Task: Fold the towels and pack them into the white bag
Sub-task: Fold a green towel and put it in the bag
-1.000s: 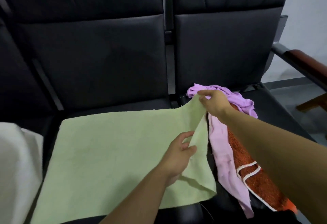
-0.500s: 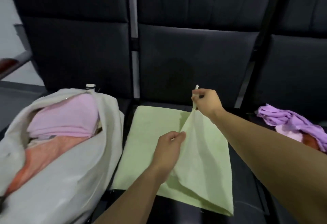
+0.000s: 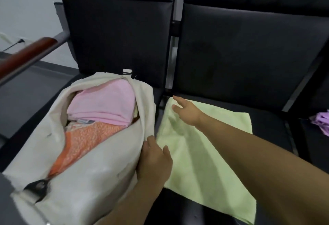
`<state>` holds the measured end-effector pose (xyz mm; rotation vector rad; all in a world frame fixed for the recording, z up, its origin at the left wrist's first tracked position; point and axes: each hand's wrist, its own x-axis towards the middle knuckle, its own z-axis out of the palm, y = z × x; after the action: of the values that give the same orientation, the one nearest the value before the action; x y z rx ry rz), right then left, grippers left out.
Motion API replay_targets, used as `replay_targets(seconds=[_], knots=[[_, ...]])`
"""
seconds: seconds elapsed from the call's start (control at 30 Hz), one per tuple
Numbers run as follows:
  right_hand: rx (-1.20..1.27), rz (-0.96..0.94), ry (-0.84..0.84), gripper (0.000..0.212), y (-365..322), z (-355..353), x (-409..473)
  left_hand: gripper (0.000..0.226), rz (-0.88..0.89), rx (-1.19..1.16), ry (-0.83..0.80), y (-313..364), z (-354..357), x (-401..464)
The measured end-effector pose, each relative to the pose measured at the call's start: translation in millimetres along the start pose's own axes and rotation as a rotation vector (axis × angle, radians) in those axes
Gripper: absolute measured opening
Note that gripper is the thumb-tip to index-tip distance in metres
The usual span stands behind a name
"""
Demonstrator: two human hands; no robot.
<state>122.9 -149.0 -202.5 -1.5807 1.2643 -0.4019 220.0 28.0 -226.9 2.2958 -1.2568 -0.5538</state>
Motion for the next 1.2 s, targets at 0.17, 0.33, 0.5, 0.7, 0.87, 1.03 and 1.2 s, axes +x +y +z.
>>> replay_targets(seconds=[0.17,0.33,0.5,0.7,0.87,1.03,1.2], knots=[[-0.266,0.041,0.211,0.042,56.0,-45.3,-47.8,0.056,0.416,0.292,-0.070,-2.0,35.6,-13.7],[-0.690,0.094,0.210,0.059,144.1,-74.2,-144.2,0.070,0.522,0.415,-0.477,20.1,67.5,-31.5],[-0.894,0.229,0.070,0.068,205.9,-90.4,-208.1,0.071,0.441,0.524,-0.536,38.8,85.2,-53.0],[-0.923,0.302,-0.009,0.085,223.0,-147.7,-239.5,0.074,0.524,0.586,-0.553,74.2,104.2,-88.8],[-0.871,0.313,0.022,0.080,240.6,-167.4,-253.9,0.068,0.547,0.645,-0.526,90.8,103.4,-100.6],[-0.680,0.322,0.161,0.073,235.0,-158.0,-246.1,0.048,0.369,0.314,-0.257,92.2,92.5,-72.1],[-0.593,0.289,0.173,0.071,222.1,-153.4,-231.3,0.054,0.043,0.228,-0.105,70.3,84.8,-23.7]])
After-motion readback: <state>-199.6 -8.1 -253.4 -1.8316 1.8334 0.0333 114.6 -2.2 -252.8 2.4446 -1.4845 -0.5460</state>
